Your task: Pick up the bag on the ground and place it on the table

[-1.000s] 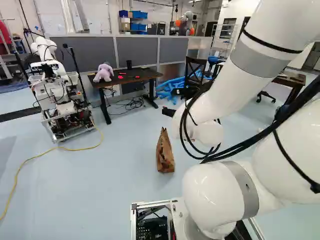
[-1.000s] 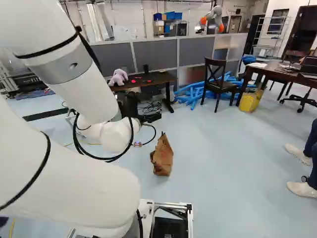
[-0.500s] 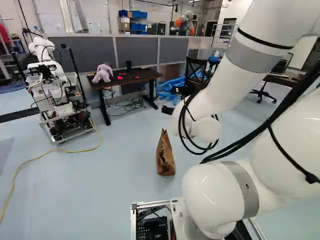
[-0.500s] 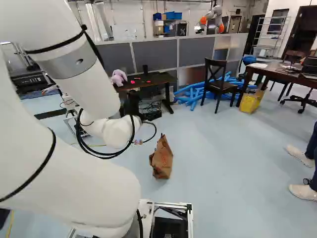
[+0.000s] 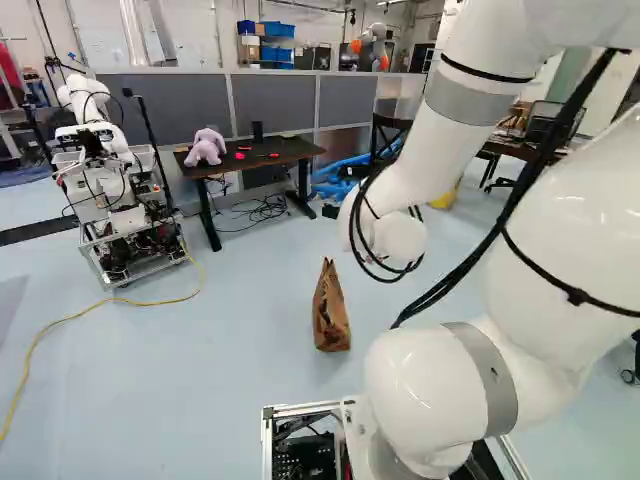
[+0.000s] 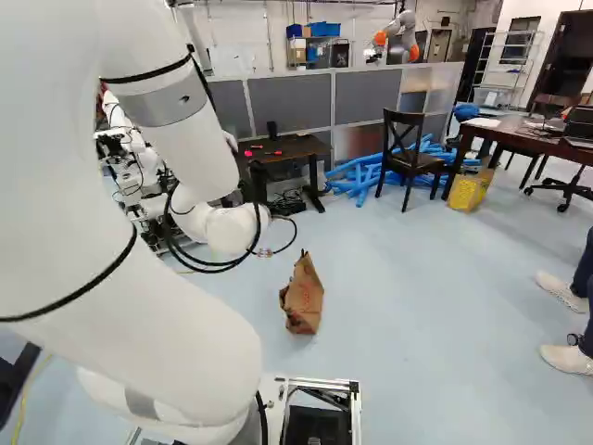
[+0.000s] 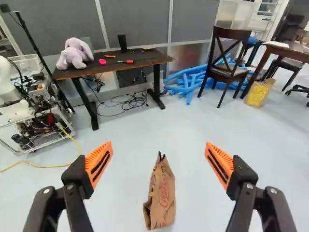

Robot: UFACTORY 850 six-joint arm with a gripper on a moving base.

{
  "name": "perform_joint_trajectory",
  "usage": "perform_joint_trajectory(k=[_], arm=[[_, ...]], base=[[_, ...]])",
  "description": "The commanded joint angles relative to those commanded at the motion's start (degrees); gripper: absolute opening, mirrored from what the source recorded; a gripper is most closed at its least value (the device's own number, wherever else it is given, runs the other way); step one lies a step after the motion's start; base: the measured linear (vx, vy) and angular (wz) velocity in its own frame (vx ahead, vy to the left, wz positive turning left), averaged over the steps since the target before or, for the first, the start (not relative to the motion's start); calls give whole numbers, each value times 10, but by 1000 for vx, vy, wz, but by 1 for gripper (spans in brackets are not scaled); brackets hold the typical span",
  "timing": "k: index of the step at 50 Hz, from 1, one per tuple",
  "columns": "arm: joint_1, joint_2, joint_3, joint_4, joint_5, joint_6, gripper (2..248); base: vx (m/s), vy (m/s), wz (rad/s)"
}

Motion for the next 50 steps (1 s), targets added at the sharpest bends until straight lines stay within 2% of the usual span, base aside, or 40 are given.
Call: perform_joint_trajectory(k=[27, 50], arm=[[-12, -128, -93, 16, -40, 0, 247], [-19, -228, -175, 20, -95, 0, 247]], base=[[0, 0, 0], [0, 0, 0]])
